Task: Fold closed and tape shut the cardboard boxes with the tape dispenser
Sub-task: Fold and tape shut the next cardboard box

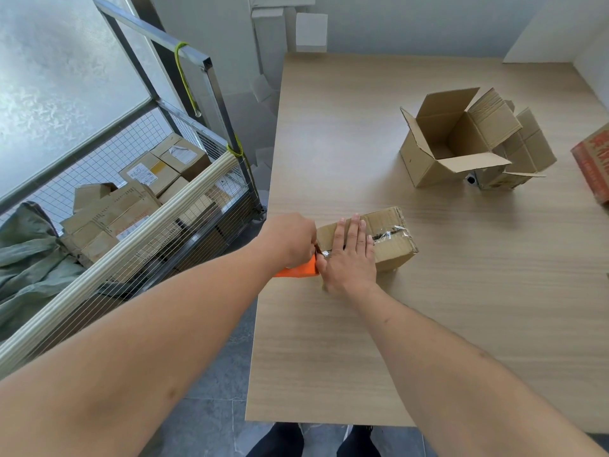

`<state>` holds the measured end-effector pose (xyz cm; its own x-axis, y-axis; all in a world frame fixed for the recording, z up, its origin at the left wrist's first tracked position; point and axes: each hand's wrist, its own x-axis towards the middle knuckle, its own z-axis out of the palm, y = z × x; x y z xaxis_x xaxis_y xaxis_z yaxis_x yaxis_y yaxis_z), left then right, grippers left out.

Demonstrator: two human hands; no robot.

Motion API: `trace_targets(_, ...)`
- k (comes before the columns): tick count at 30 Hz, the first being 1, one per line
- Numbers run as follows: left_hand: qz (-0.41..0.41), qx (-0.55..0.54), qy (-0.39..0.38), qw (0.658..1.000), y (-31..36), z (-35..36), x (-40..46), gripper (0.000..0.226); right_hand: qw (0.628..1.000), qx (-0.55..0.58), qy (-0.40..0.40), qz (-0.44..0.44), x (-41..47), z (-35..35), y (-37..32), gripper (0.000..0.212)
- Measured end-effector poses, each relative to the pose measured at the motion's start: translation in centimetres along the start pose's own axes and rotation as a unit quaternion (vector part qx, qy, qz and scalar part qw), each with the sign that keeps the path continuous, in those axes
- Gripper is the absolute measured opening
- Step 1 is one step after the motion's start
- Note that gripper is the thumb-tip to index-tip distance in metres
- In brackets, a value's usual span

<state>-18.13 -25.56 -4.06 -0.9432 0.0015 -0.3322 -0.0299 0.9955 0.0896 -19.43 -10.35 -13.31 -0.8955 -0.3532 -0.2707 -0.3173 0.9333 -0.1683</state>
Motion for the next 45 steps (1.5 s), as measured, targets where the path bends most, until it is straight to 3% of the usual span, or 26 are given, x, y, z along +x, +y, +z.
trace_targets(10, 0.001, -0.081, 0.043, 0.996, -1.9, 2.3, -1.2, 0.028, 1.0, -0.001, -0.018, -0.002, -0.4, -0.9, -0.2, 0.088)
trace_targets(23, -0.075, -0.217, -0.007, 0.973, -3.9, 3.2, -1.3, 0.025, 1.0, -0.003, -0.007, -0.006, -0.5, -0.7, 0.0, 0.089)
trace_targets(30, -0.046, -0.156, -0.012, 0.987, -3.0, 2.8, -0.8, 0.028, 1.0, 0.002, -0.017, -0.009, -0.6, -1.0, -0.1, 0.089)
trace_targets(33, -0.054, -0.177, -0.009, 0.983, -3.3, 2.7, -0.3, 0.026, 1.0, 0.003, -0.018, -0.008, -0.6, -1.1, -0.1, 0.089)
trace_targets(37, -0.072, -0.153, -0.059, 0.984, -5.4, 5.3, -2.4, 0.026, 1.0, -0.002, -0.022, -0.015, -0.5, -1.0, 0.0, 0.09)
trace_targets(40, -0.098, -0.183, -0.015, 0.978, -6.7, 6.8, -3.6, 0.028, 1.0, -0.003, 0.004, -0.01, -0.3, -0.6, 0.2, 0.09)
trace_targets(45, -0.068, -0.2, 0.034, 0.977, -6.8, 5.8, -3.1, 0.027, 1.0, 0.002, -0.007, -0.01, -0.4, -0.8, 0.2, 0.091)
